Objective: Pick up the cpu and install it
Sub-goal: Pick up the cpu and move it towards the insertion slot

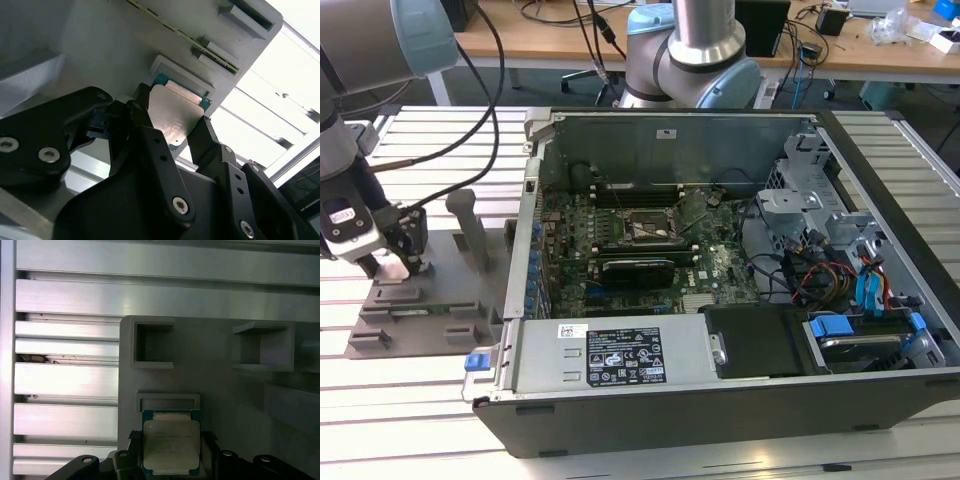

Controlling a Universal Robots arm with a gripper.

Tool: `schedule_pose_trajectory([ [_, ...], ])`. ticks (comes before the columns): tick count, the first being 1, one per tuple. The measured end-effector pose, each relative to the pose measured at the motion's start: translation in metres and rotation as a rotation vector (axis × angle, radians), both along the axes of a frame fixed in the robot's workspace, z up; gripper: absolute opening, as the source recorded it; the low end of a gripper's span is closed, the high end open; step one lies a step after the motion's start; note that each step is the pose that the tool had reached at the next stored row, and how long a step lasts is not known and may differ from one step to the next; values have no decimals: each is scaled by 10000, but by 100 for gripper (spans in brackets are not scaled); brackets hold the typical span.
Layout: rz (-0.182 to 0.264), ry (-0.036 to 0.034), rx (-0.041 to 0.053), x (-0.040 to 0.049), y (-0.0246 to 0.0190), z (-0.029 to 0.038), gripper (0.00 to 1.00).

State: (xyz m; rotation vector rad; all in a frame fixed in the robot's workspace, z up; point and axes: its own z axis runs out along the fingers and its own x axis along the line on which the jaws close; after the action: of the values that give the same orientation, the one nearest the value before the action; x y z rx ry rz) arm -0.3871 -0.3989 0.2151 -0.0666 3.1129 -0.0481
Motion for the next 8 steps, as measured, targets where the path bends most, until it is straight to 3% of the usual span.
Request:
schedule_pose_trajectory([
  [8,1,1,-1,0,0,74,55],
])
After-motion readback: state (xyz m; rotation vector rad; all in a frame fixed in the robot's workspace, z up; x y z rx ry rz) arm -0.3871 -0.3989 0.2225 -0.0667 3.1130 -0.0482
